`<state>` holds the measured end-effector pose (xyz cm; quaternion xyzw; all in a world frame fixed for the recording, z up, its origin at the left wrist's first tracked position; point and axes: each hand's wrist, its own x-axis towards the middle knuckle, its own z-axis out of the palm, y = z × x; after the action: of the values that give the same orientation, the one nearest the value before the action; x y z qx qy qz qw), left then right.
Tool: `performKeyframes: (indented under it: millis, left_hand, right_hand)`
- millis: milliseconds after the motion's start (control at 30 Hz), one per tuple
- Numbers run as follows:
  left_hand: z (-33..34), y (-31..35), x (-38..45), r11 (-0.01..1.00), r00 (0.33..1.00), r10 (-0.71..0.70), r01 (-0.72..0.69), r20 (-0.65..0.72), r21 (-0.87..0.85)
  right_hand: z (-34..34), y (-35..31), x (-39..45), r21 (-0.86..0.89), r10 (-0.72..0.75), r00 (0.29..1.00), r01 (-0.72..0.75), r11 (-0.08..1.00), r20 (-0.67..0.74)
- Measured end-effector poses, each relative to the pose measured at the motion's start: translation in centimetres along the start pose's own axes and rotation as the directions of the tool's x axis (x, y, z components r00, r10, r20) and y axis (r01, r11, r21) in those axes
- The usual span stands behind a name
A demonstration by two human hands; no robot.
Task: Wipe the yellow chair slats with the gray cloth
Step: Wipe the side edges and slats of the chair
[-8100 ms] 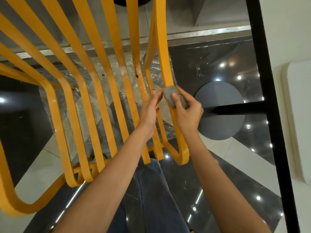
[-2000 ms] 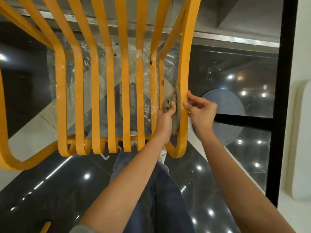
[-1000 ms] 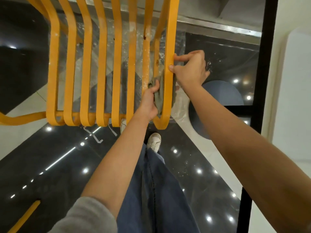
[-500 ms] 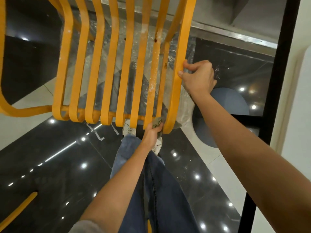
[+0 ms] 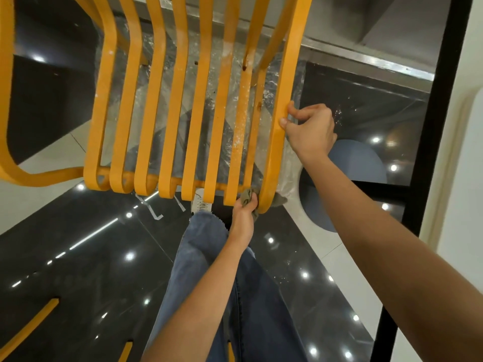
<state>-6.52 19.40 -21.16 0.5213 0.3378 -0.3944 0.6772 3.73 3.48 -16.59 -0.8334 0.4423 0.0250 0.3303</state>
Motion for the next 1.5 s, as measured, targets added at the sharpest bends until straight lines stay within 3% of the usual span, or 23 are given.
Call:
performKeyframes:
  millis: [200,367,467,567,633,733,800,867,1000,1133,1167,1267,1300,1367,1467,1500]
  left_hand:
    - [2.9,2.9,-1.4,0.998,0.997,0.0,-0.005,-0.077,-0.062]
    - [4.7,3.3,-0.6,0.956,0.959,0.284,-0.284,0.004,0.079]
    - [4.5,1.4,-0.2,0.8,0.847,0.52,-0.528,0.11,0.287]
    - [3.0,-1.7,-1.8,0.576,0.754,0.613,-0.631,0.237,0.52]
    - [2.0,-3.1,-2.5,0.607,0.759,0.601,-0.638,0.251,0.474]
    - [3.2,0.1,-1.2,0.73,0.805,0.556,-0.592,0.207,0.341]
    - [5.1,4.2,0.7,0.698,0.783,0.58,-0.62,0.225,0.36]
    - [6.5,6.9,1.7,0.664,0.754,0.599,-0.656,0.27,0.357]
    - [4.0,3.1,-1.7,0.583,0.74,0.567,-0.671,0.363,0.458]
    - [1.8,1.0,-4.1,0.627,0.773,0.52,-0.635,0.364,0.452]
    - [2.1,1.6,-4.0,0.6,0.771,0.514,-0.637,0.377,0.484]
    - [3.2,2.5,-4.0,0.368,0.744,0.467,-0.656,0.479,0.659]
    - [3.3,2.4,-4.1,0.333,0.739,0.445,-0.66,0.505,0.673]
    - [2.7,2.6,-4.3,0.361,0.732,0.439,-0.674,0.521,0.644]
    - [1.3,3.8,-4.4,0.566,0.715,0.452,-0.692,0.534,0.448]
    - [0.7,4.3,-4.5,0.637,0.713,0.452,-0.678,0.536,0.366]
  right_hand:
    - [0.1,-0.1,-0.1,0.009,0.005,1.0,-0.005,1.0,0.002]
    - [0.4,0.3,-0.2,0.086,0.027,0.999,-0.028,0.996,0.017]
    - [0.7,0.5,-0.4,0.171,0.028,1.0,-0.028,0.985,0.0]
    - [0.5,0.8,-0.6,0.33,0.015,0.997,-0.041,0.943,0.08]
    - [0.3,1.8,-1.1,0.397,0.02,0.995,-0.059,0.916,0.101]
    - [0.2,4.4,-3.7,0.529,0.17,0.985,-0.126,0.839,-0.035]
    - [0.1,6.2,-6.3,0.605,0.304,0.949,-0.194,0.772,-0.083]
    - [0.3,7.3,-8.6,0.642,0.389,0.921,-0.286,0.712,-0.021]
    - [0.1,8.3,-12.1,0.672,0.415,0.906,-0.358,0.649,0.081]
    - [-0.2,7.3,-15.1,0.699,0.322,0.947,-0.239,0.674,0.014]
    - [-0.3,7.0,-15.8,0.73,0.307,0.952,-0.209,0.651,-0.001]
    - [-1.0,6.3,-16.8,0.821,0.218,0.976,-0.102,0.562,-0.028]
    - [-1.2,6.0,-16.8,0.83,0.163,0.986,-0.075,0.553,-0.02]
    - [-1.1,5.6,-16.4,0.826,0.109,0.993,-0.101,0.555,0.048]
    - [-0.2,5.3,-15.3,0.798,0.144,0.969,-0.247,0.55,0.201]
    - [0.2,5.3,-15.1,0.768,0.138,0.97,-0.242,0.592,0.2]
